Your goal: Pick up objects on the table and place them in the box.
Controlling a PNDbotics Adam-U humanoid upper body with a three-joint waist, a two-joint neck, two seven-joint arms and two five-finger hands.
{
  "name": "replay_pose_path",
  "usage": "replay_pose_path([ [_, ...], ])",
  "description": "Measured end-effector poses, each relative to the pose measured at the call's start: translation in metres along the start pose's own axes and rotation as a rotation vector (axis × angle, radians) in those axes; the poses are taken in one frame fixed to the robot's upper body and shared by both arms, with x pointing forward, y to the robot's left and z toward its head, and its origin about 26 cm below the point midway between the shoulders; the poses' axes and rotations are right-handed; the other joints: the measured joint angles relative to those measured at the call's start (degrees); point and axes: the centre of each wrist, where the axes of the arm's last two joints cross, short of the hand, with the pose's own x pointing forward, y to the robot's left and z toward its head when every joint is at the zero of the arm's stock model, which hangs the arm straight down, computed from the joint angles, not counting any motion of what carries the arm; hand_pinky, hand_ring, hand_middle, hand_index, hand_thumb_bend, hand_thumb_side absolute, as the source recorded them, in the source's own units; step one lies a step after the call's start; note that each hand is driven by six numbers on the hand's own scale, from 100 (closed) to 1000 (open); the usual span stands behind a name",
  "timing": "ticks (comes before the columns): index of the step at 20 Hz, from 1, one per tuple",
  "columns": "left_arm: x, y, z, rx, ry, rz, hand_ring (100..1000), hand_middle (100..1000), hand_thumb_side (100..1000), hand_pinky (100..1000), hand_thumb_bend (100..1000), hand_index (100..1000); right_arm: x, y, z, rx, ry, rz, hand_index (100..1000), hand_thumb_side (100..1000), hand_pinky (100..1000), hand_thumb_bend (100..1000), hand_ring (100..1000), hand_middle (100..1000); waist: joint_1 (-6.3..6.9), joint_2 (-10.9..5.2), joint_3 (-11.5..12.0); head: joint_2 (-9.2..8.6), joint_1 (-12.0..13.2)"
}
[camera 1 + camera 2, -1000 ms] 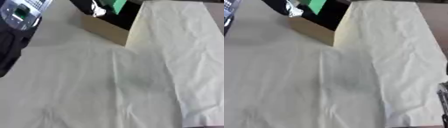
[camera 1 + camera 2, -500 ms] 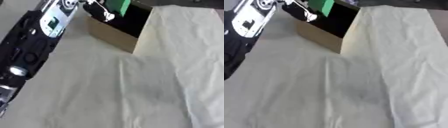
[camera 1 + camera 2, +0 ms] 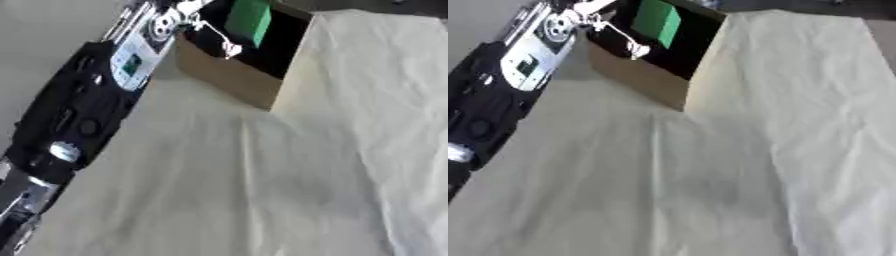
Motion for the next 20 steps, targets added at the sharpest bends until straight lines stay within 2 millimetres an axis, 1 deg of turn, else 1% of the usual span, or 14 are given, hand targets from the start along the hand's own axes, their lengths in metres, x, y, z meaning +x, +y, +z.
replay_pose_path([
  [5,0.0,0.008,-0.004,0.048,-0.006,-0.05,562,610,146,509,100,644,0.0,0.002,0.001,0.003,0.007,-0.01,826,889,775,100,734,596,0.38,0.29,-0.21,-0.65,0.29],
  [6,0.0,0.011,-0.005,0.055,-0.004,-0.061,562,610,119,510,100,644,0.0,0.002,0.0,0.004,0.008,-0.012,825,893,775,100,734,596,0.48,0.35,-0.29,-0.67,0.34],
  [7,0.0,0.012,-0.006,0.06,0.001,-0.07,563,610,145,511,100,644,0.0,0.003,0.001,0.006,0.009,-0.015,825,890,775,100,734,596,0.57,0.45,-0.46,-0.7,0.42],
  [8,-0.001,0.013,-0.006,0.064,0.008,-0.077,565,611,144,513,100,646,0.0,0.004,0.001,0.008,0.011,-0.017,825,890,775,100,734,596,0.67,0.57,-0.63,-0.74,0.53],
  [16,-0.016,0.005,-0.007,0.045,0.077,-0.11,577,625,148,519,100,660,0.0,0.008,0.0,0.011,0.011,-0.037,824,896,774,100,733,594,1.26,1.79,-2.31,-1.82,1.85],
  [20,-0.02,0.0,-0.008,0.028,0.088,-0.095,602,656,184,540,100,689,0.0,0.008,0.0,0.007,0.013,-0.04,824,901,774,100,732,593,1.44,2.38,-2.93,-2.49,2.56],
])
